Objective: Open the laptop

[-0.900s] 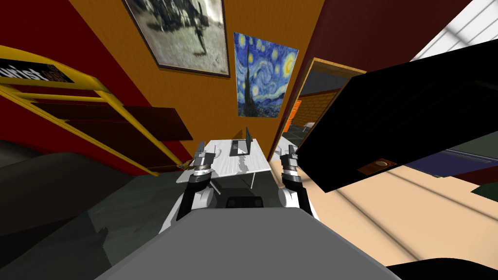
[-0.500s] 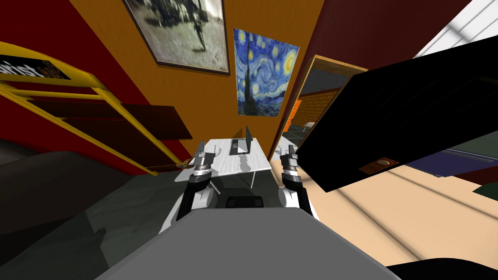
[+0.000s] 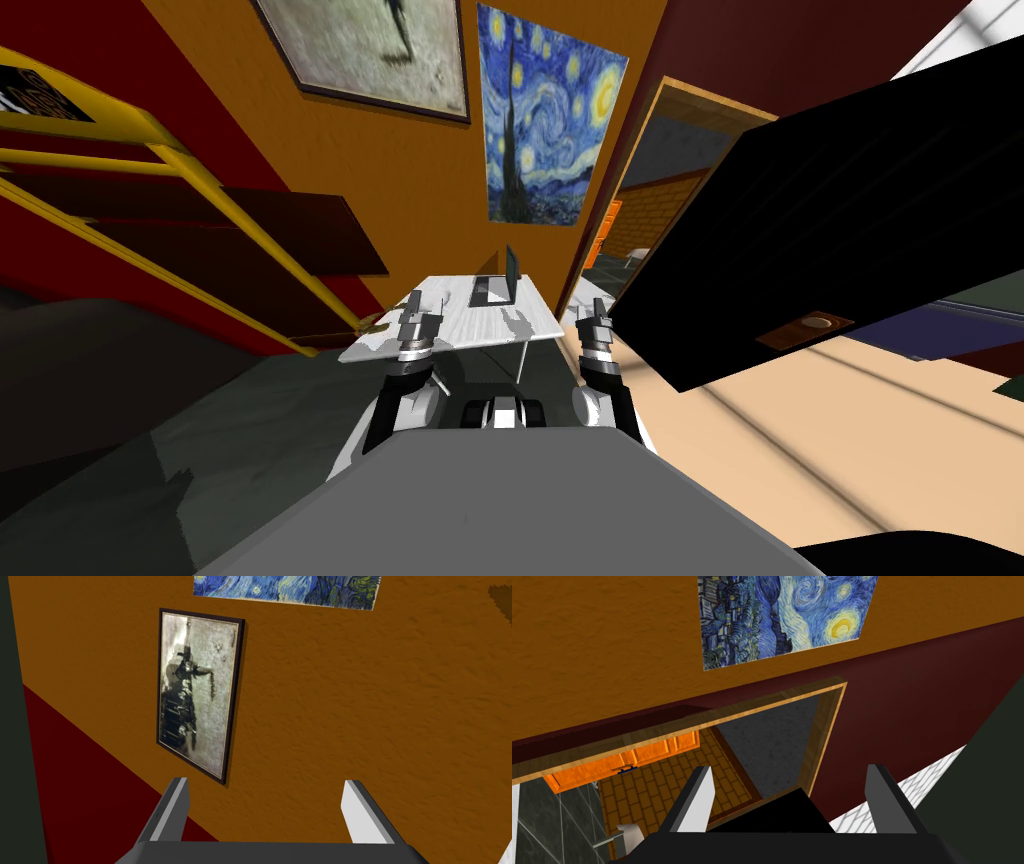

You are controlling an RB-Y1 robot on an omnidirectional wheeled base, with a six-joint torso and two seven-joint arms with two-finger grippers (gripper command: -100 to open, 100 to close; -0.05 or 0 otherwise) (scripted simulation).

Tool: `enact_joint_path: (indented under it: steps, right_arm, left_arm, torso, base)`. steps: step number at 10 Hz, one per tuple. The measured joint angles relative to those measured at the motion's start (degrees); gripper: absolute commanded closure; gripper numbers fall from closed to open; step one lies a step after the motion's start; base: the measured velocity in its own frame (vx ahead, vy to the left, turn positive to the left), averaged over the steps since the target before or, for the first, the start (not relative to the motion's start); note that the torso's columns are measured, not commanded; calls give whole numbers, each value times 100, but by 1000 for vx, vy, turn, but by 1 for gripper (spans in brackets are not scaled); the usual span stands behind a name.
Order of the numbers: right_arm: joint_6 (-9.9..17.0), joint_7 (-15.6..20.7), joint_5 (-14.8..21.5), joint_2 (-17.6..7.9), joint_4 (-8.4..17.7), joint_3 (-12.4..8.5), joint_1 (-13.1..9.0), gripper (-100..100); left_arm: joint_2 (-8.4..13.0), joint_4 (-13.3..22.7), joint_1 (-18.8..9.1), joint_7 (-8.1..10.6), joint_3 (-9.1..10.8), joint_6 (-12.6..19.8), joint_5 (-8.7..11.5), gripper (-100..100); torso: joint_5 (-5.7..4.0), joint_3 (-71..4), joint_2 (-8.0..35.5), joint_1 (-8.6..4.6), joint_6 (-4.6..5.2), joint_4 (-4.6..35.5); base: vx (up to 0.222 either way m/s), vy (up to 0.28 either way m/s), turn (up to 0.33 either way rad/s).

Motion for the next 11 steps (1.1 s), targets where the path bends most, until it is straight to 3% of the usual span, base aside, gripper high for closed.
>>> enact_joint_path:
  steps: [1,3,6,11]
  right_arm:
    - [0,0,0,0,0,0,0,0]
    - [1,0,0,0,3,0,1,0]
    - [1,0,0,0,3,0,1,0]
    - [1,0,0,0,3,0,1,0]
  left_arm:
    - [0,0,0,0,0,0,0,-100]
    - [301,44,-114,74,64,191,55,-100]
    - [598,140,-402,207,158,653,129,-100]
    - [875,338,-827,492,337,1376,261,-100]
  torso:
    - [0,-846,423,0,0,423]
    - [-1,-1352,671,-5,0,668]
    - [0,-1383,690,-1,0,691]
    - [0,-1384,690,0,-1,691]
  base:
    - [4,-19,57]
    - [-10,-30,59]
    - [-14,-40,72]
    - [-16,-28,72]
